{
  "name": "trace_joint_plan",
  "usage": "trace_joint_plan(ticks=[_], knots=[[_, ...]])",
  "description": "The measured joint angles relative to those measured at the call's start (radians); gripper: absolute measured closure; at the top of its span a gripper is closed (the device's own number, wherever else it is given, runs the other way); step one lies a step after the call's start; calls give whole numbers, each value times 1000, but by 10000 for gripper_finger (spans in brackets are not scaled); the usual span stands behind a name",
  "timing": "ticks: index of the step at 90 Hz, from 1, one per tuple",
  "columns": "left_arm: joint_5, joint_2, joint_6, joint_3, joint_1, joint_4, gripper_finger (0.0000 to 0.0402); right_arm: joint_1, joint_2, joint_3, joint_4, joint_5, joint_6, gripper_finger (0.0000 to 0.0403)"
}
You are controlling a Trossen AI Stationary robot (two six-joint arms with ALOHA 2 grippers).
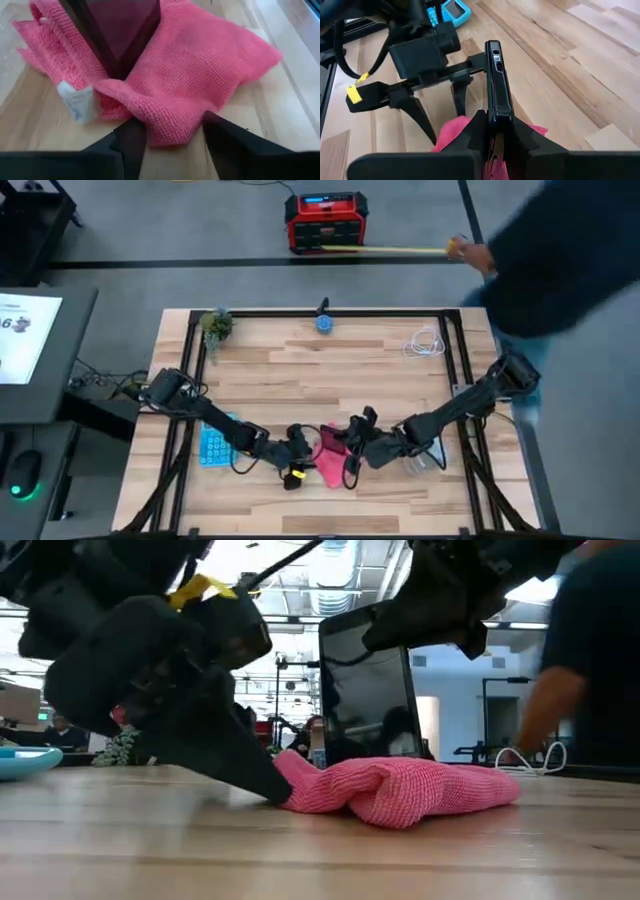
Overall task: Apply microfiber cloth
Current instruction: Wipe the black cellphone with the pink microfiber cloth
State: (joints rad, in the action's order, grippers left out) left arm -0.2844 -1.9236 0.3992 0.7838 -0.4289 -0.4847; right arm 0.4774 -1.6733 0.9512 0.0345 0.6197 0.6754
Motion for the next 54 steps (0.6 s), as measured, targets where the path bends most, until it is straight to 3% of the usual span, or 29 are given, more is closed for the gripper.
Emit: trace_joint_plan(ticks=[23,54], knots=[[23,-2,-13,53,38,3,388,-1,-1,0,-3,11,-2,379],[-29,-5,-37,61,93,-192,400,-21,-1,-51,108,40,-2,379]])
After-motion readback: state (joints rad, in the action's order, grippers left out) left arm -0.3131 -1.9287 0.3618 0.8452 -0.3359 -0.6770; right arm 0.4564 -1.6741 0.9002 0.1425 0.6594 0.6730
